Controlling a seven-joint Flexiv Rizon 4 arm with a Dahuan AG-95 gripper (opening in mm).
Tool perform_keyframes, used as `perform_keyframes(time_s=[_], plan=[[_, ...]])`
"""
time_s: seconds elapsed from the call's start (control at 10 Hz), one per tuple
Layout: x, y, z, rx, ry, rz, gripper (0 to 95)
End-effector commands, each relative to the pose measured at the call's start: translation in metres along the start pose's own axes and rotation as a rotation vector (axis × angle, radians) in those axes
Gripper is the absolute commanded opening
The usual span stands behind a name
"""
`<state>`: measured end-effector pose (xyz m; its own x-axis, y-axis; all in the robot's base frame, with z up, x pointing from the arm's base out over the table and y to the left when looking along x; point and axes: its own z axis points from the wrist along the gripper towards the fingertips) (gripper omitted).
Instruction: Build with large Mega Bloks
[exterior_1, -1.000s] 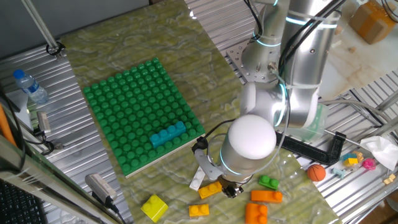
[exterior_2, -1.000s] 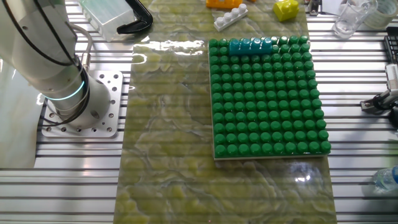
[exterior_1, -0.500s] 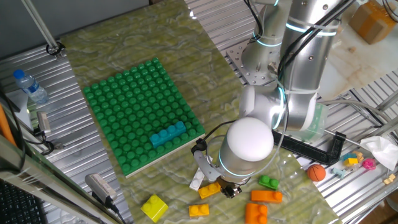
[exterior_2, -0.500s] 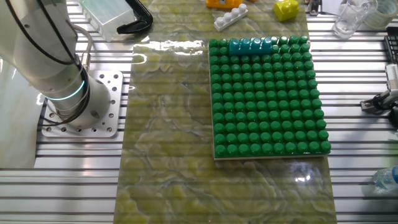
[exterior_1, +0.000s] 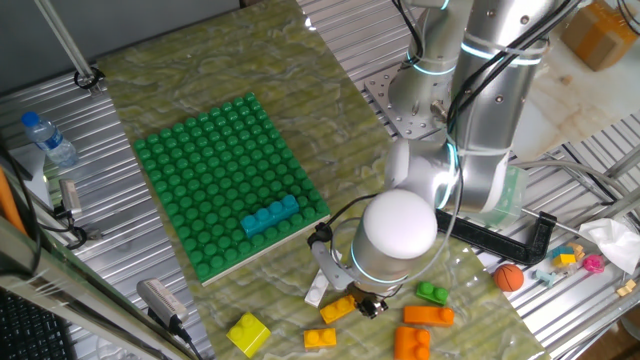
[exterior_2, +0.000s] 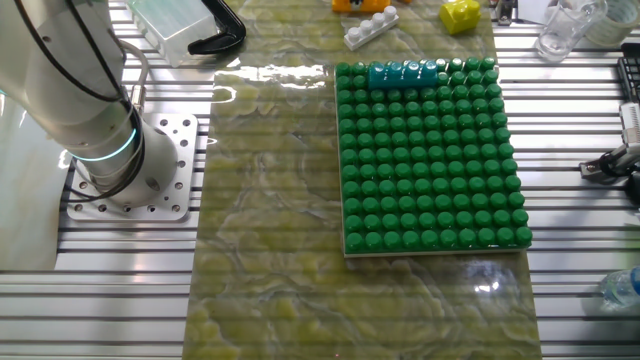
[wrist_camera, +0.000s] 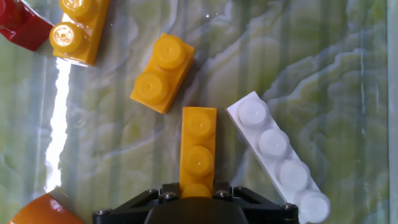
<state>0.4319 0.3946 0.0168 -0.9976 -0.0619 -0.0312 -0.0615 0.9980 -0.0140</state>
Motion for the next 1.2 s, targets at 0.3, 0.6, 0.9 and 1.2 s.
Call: perform_keyframes(time_s=[0.3,0.6,0.9,1.2], plan=[[0.0,0.0,0.0,-0.001,0.0,0.0,0.0],[0.002,0.0,-0.013,-0.003,-0.004,-0.015,0.0],[0.009,-0.011,-0.047,-0.008,-0.012,-0.058,0.0],[0.012,-0.044,-0.095,-0.002,-0.034,-0.07,0.0]])
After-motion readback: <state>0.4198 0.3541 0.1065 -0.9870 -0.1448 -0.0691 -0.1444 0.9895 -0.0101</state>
